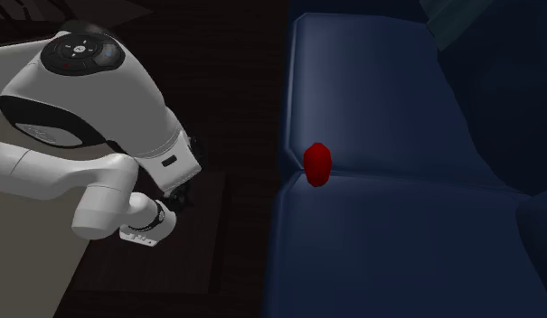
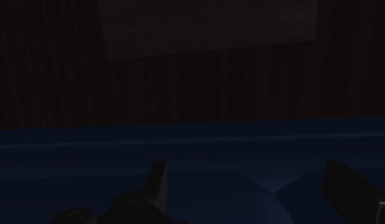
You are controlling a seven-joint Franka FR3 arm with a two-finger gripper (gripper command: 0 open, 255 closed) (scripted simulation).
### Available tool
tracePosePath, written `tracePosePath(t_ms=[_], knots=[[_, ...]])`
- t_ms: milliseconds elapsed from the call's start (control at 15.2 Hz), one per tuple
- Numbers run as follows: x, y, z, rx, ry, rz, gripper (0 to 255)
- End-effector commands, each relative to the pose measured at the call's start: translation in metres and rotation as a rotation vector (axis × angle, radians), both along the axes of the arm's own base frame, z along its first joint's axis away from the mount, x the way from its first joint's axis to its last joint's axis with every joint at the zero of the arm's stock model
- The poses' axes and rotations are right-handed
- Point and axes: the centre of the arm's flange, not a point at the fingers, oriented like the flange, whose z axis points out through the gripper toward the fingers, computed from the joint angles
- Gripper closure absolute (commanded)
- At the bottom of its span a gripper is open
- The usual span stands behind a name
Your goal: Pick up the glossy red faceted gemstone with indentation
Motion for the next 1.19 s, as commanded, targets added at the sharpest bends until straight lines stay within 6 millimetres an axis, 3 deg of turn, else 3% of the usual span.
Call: tracePosePath(t_ms=[0,528,1122], knots=[[0.0,0.0,0.0,0.0,0.0,0.0,0],[0.104,-0.005,-0.012,0.005,-0.006,0.372,0],[0.215,0.036,-0.024,0.011,-0.014,0.79,0]])
